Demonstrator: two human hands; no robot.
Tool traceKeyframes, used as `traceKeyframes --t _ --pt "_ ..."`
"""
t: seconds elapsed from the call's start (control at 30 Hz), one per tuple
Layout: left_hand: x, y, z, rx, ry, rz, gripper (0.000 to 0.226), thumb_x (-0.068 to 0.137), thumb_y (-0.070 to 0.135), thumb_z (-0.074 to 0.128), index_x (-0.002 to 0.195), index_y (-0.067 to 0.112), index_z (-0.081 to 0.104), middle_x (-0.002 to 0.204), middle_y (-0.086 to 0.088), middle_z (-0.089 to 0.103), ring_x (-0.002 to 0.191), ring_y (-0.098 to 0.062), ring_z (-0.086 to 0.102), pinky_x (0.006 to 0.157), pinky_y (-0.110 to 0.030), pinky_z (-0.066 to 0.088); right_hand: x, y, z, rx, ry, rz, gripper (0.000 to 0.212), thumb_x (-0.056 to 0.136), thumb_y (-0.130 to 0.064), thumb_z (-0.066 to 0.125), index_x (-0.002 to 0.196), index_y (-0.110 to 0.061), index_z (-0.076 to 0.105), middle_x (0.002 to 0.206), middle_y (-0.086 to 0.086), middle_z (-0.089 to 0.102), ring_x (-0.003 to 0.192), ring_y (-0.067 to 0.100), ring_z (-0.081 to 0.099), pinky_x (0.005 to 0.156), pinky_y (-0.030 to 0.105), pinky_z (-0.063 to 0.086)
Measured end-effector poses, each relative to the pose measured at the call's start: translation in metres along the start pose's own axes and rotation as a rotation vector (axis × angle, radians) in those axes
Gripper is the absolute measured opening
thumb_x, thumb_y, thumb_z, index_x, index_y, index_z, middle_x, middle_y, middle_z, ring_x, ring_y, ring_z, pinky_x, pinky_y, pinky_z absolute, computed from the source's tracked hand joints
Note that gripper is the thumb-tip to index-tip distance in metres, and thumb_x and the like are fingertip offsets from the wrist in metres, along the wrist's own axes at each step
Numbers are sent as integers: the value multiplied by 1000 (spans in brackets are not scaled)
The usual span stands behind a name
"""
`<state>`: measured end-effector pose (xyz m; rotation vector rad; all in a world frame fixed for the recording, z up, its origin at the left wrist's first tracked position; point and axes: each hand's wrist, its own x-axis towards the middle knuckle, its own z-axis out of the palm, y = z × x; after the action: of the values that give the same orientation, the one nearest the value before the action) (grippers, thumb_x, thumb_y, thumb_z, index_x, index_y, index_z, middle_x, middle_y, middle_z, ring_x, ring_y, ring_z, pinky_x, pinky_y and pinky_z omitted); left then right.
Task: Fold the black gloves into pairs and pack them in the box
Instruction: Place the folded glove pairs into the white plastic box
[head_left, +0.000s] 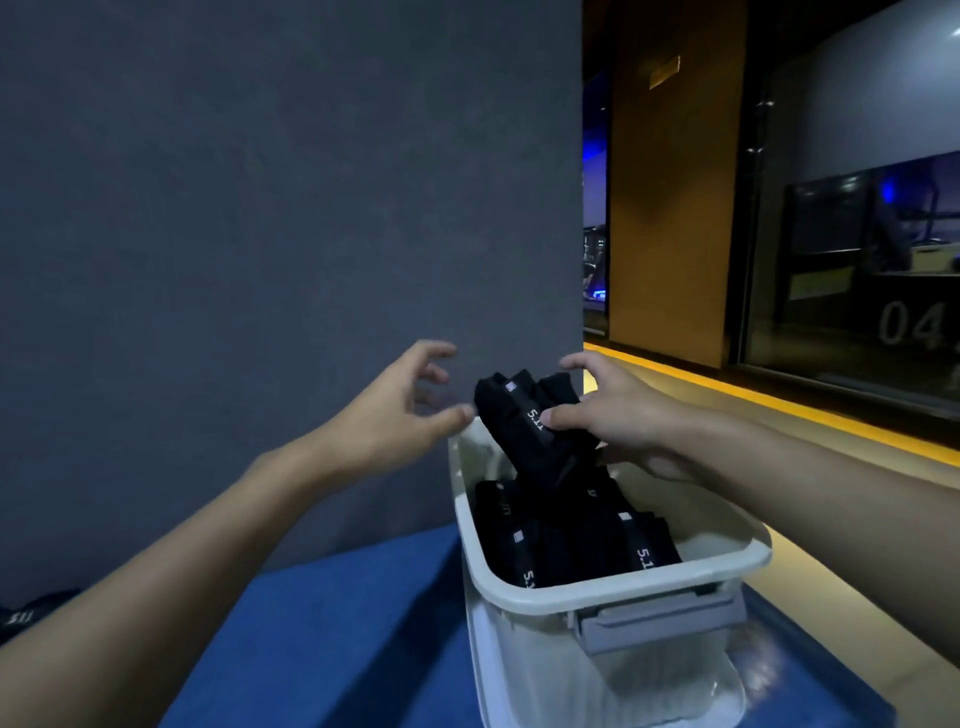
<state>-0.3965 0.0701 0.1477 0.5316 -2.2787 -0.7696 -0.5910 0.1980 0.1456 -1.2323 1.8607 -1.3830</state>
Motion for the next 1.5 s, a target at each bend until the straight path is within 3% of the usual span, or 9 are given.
traceKeyframes --t 0.13,0.23,0.37,0.5,0.67,0.83,1.17,1.33,1.5 --pt "-11 -27 8 125 -150 -46 35 88 38 71 119 32 55 112 16 62 110 5 58 97 -20 46 14 5 14 20 36 83 62 87 -13 70 136 -35 37 114 13 62 81 24 64 52 31 52" --pt "-20 -36 13 127 -225 -66 51 79 59 67 124 37 57 123 20 63 120 5 55 106 -34 45 21 9 30 13 51 122 40 87 -11 70 121 -23 53 103 13 64 78 25 64 60 38 56" --pt "-26 -37 12 183 -239 -59 65 79 64 62 136 36 50 134 24 54 128 6 47 110 -34 42 24 22 50 -20 66 142 23 87 -15 70 107 -15 58 93 14 63 72 25 59 54 30 45" --pt "-27 -35 12 257 -222 -9 58 89 52 64 141 31 48 137 21 51 128 6 45 111 -27 37 32 32 52 -367 86 45 32 83 -36 72 108 -19 60 102 4 64 94 21 62 83 33 52" --pt "-27 -36 13 259 -219 6 51 90 53 62 136 34 51 133 20 54 125 4 48 108 -27 39 35 37 47 -696 69 -33 46 82 -53 67 121 -32 54 127 1 50 124 25 43 105 47 38" --pt "-29 -35 13 201 -236 -5 41 91 50 62 130 39 54 130 22 55 123 9 49 92 -6 35 33 38 31 -508 -165 -211 43 81 -45 73 122 -44 60 139 -20 42 139 10 23 118 39 22" --pt "-31 -32 13 173 -234 -49 47 91 49 64 134 32 53 131 21 56 125 5 51 105 -21 41 43 55 30 -726 -251 -67 69 35 -98 57 100 -74 48 134 -7 45 129 21 39 113 40 33" --pt "-32 -30 13 159 -232 -55 44 91 45 65 132 32 53 131 18 57 125 3 52 108 -27 43 40 55 37 -809 -237 -79 83 45 -91 55 122 -63 46 131 -5 47 128 22 34 111 43 29" --pt "-32 -30 14 162 -227 -55 48 91 46 64 135 30 53 132 17 57 124 2 52 109 -31 43 38 53 36 -795 -230 -49 83 44 -90 57 122 -63 46 129 -1 43 128 26 36 110 44 33"
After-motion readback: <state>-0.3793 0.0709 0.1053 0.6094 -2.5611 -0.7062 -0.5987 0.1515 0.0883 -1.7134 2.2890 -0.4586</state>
